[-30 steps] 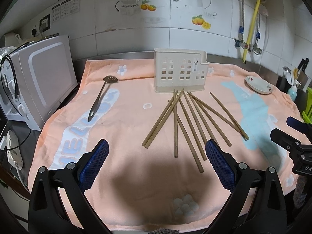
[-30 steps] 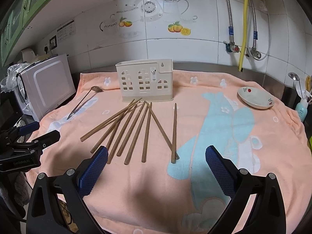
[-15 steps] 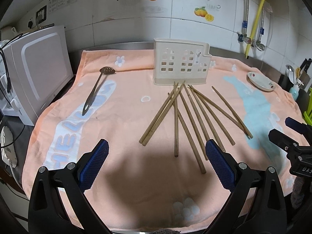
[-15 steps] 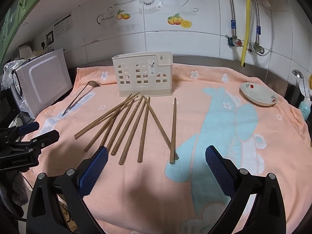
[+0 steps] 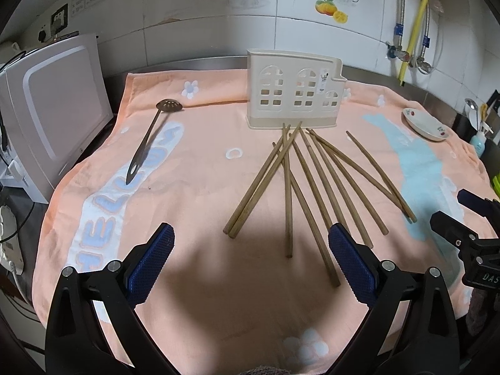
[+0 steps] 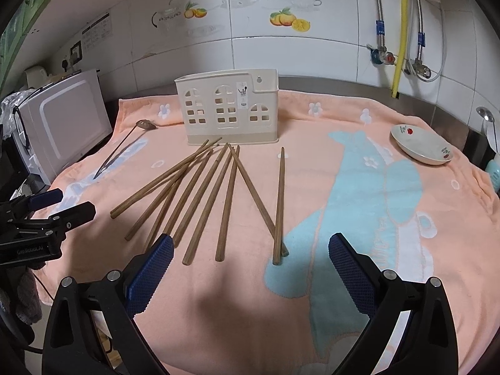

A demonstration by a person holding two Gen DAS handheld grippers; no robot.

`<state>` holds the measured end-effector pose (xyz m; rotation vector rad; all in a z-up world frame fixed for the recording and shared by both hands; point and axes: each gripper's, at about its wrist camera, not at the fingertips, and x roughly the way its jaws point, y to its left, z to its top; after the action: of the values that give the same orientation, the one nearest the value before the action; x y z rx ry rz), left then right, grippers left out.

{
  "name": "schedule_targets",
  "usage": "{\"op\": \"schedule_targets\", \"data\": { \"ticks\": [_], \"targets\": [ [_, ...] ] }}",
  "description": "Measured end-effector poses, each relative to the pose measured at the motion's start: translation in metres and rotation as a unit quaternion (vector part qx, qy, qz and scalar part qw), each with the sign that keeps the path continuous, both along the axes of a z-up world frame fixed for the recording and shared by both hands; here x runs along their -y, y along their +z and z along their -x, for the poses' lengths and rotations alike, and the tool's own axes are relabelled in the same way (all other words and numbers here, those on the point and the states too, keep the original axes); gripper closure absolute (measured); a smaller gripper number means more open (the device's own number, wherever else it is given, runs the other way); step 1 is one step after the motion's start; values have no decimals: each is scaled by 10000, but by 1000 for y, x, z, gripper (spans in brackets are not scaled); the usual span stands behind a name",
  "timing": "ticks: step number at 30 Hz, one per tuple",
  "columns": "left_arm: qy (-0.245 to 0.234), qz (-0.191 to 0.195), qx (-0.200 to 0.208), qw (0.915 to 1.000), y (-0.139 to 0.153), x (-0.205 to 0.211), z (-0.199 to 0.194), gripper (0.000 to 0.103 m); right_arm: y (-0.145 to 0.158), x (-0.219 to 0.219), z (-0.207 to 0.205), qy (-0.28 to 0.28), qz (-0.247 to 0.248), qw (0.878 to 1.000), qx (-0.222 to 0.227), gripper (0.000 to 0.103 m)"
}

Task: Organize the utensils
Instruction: 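Move both tools forward over the loose wooden chopsticks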

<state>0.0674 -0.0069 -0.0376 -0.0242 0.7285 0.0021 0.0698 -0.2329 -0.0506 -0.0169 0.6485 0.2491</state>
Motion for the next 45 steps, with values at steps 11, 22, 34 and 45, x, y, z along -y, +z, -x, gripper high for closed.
{"op": "schedule_targets", "data": {
  "ticks": [11, 22, 34, 45],
  "targets": [
    [-75, -77, -110, 9999, -5, 2, -16, 9, -6, 0, -15, 5, 57, 9999, -87, 8],
    [-170, -159, -213, 9995, -10, 7, -34, 13, -12, 5, -29, 9, 122, 9998, -177, 10],
    [-216, -209, -254, 9992, -9, 1, -45, 19, -14, 4, -43, -2, 171, 9994, -299, 14],
    [-177, -282, -351, 9988, -12, -7, -62, 23, -21, 9, -61, -61, 225, 9987, -461, 24]
  ]
}}
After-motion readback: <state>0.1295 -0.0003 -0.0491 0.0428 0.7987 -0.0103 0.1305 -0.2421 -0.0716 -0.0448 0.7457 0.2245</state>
